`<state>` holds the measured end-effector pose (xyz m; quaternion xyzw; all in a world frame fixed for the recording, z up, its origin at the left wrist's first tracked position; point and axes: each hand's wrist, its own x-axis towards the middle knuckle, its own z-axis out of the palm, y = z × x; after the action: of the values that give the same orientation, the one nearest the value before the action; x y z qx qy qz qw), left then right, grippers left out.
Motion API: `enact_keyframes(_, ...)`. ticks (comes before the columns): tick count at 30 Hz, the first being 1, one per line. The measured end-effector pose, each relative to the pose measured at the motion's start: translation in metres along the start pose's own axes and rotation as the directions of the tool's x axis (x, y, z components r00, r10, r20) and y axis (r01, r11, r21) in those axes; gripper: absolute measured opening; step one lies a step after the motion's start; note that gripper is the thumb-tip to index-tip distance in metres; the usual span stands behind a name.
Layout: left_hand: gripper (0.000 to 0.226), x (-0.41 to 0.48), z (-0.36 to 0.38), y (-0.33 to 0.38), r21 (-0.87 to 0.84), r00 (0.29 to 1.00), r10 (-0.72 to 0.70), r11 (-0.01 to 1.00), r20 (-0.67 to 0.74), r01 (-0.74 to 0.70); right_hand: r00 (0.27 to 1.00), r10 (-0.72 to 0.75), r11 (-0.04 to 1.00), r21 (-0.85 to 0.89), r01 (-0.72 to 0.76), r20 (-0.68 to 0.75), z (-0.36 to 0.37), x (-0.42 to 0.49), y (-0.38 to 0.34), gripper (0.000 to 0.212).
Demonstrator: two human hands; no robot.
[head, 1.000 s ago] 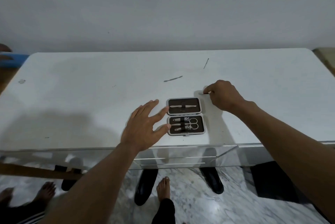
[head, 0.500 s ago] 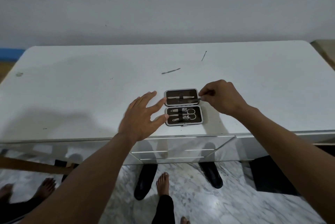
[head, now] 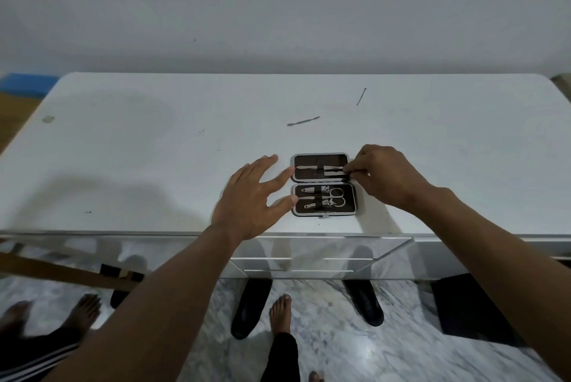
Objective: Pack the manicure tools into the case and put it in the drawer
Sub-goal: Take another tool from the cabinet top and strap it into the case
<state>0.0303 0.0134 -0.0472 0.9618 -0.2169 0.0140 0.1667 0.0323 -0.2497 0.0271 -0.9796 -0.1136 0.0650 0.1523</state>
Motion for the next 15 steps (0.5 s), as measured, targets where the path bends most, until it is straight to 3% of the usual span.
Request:
enact_keyframes(7,0.063,0.0,0.001,0.0,-0.007,1.0,0.003,1.0,-0.002,-0.003,1.0,-0.014,1.0,-0.022,0.014,0.021,-0.001,0.01,-0.005,0.025)
enact_keyframes(15,0.063,0.0,0.001,-0.001,-0.011,1.0,0.001,1.0,-0.003,-0.001,0.989,-0.129,0.975,-0.173,0.139,0.072,0.003,0.014,-0.008,0.038)
